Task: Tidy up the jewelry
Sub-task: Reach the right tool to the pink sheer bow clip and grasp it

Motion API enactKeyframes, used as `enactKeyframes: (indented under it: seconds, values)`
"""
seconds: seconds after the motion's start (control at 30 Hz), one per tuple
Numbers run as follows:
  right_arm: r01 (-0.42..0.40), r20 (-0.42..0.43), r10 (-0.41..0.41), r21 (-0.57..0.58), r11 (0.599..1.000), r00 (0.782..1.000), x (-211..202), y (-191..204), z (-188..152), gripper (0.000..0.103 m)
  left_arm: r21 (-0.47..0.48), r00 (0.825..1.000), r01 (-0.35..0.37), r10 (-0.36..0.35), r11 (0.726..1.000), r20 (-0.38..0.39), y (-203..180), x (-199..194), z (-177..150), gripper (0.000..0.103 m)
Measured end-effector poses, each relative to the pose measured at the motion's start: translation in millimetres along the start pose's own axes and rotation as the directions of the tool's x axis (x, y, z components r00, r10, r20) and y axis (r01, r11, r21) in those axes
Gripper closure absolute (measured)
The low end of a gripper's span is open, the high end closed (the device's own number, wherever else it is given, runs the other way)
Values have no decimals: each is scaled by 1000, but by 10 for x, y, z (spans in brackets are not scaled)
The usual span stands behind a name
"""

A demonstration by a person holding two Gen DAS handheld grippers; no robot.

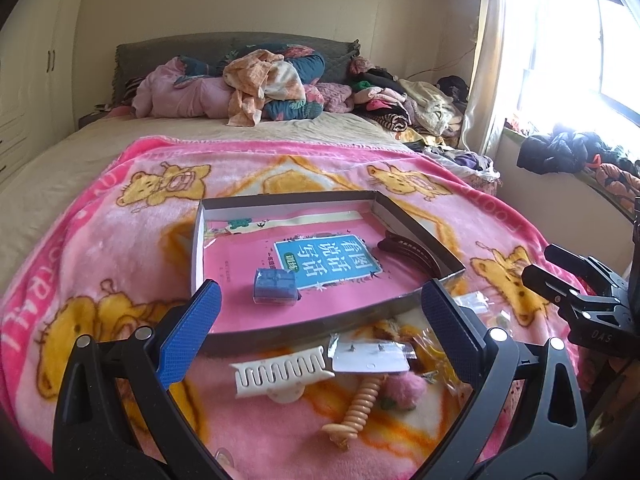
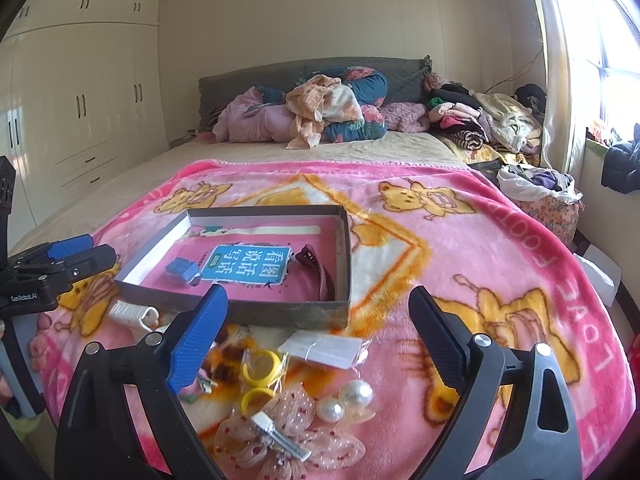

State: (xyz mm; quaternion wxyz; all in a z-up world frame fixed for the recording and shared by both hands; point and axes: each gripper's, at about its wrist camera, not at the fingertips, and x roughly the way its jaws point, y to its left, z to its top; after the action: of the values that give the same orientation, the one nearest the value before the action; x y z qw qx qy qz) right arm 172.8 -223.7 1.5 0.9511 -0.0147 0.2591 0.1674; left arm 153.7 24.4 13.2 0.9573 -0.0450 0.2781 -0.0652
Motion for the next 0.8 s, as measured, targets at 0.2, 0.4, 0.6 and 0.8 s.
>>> enactKeyframes:
  seconds: [0.2, 0.4, 0.6, 0.8]
  values:
    - [-5, -12, 5, -12, 1000, 1000, -117, 61, -109, 14, 8, 1000, 2, -2, 1000, -10, -6, -42, -76, 12]
    - [-15, -40, 15, -15, 1000, 999, -161, 90, -210, 14, 26, 999, 12, -11, 1000, -33, 0, -75, -204, 12]
    - [-22, -87, 22, 1, 1000, 996, -176, 104, -365, 14, 50, 997, 27, -23, 998, -68, -24, -88, -359, 12]
    - [-13, -117, 13, 6, 1000, 993, -187, 116, -520, 14, 76, 995, 37, -30, 996, -92, -48, -98, -483, 12]
